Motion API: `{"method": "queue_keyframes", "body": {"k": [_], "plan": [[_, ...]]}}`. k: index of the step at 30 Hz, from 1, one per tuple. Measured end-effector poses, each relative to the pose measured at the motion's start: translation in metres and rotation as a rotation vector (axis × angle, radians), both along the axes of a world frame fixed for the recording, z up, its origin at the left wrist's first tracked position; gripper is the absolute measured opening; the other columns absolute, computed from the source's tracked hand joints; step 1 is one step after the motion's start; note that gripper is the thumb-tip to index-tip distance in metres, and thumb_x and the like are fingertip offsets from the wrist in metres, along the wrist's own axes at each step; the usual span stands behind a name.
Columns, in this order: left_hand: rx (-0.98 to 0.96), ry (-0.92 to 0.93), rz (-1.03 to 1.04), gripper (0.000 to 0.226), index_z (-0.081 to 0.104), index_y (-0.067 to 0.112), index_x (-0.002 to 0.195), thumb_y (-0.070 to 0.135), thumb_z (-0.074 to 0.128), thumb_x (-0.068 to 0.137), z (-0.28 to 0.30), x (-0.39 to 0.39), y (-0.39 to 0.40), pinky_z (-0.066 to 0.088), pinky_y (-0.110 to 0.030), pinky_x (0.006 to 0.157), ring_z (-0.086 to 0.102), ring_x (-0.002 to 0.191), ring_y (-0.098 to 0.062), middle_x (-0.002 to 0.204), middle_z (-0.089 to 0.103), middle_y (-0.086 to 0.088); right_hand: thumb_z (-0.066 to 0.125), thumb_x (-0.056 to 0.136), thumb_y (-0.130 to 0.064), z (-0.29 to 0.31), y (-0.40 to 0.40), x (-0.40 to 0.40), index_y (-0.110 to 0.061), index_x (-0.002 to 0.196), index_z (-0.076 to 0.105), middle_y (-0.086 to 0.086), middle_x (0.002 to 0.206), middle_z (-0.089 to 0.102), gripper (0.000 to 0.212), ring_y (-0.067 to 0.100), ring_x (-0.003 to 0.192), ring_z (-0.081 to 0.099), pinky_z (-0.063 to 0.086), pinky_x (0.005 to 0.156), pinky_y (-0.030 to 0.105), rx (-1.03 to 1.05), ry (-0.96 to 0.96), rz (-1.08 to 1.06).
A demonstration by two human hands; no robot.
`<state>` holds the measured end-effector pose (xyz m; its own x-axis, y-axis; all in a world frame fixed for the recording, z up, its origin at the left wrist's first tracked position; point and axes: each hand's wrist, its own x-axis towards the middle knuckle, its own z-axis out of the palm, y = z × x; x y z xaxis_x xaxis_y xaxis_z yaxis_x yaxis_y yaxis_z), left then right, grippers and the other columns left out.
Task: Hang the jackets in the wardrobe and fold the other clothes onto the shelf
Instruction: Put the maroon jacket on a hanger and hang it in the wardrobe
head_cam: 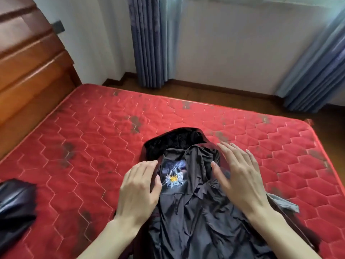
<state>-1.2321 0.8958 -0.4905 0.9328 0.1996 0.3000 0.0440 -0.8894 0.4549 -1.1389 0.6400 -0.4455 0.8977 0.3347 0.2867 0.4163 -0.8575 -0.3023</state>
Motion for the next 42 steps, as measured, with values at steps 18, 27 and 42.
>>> {"method": "queue_keyframes", "body": {"k": [18, 27, 42], "plan": [[0.096, 0.462, 0.119, 0.049, 0.041, 0.011, 0.148, 0.028, 0.053, 0.103, -0.268, 0.176, 0.023, 0.044, -0.049, 0.093, 0.05, 0.124, -0.035, 0.139, 0.052, -0.012, 0.055, 0.103, -0.035, -0.303, -0.006, 0.191, -0.007, 0.157, 0.035, 0.016, 0.157, 0.046, 0.064, 0.037, 0.149, 0.035, 0.031, 0.121, 0.051, -0.23, 0.284, -0.146], [0.161, 0.561, 0.124, 0.048, 0.041, 0.01, 0.133, 0.017, 0.068, 0.095, -0.313, 0.216, 0.026, 0.042, -0.05, 0.092, 0.047, 0.123, -0.041, 0.14, 0.038, -0.018, 0.053, 0.101, -0.034, -0.338, 0.041, 0.25, -0.013, 0.166, 0.009, 0.009, 0.172, 0.02, 0.081, 0.029, 0.16, 0.009, 0.015, 0.128, 0.05, -0.483, 0.389, 0.116], [0.034, 0.315, 0.005, 0.042, 0.042, 0.022, 0.126, 0.043, 0.066, 0.099, -0.279, 0.162, 0.063, 0.04, -0.041, 0.068, 0.057, 0.073, -0.036, 0.087, 0.066, -0.01, 0.072, 0.088, -0.025, -0.314, 0.006, 0.214, -0.014, 0.104, 0.05, 0.016, 0.104, 0.068, 0.029, 0.042, 0.1, 0.066, 0.036, 0.073, 0.042, -0.444, 0.224, 0.085]]}}
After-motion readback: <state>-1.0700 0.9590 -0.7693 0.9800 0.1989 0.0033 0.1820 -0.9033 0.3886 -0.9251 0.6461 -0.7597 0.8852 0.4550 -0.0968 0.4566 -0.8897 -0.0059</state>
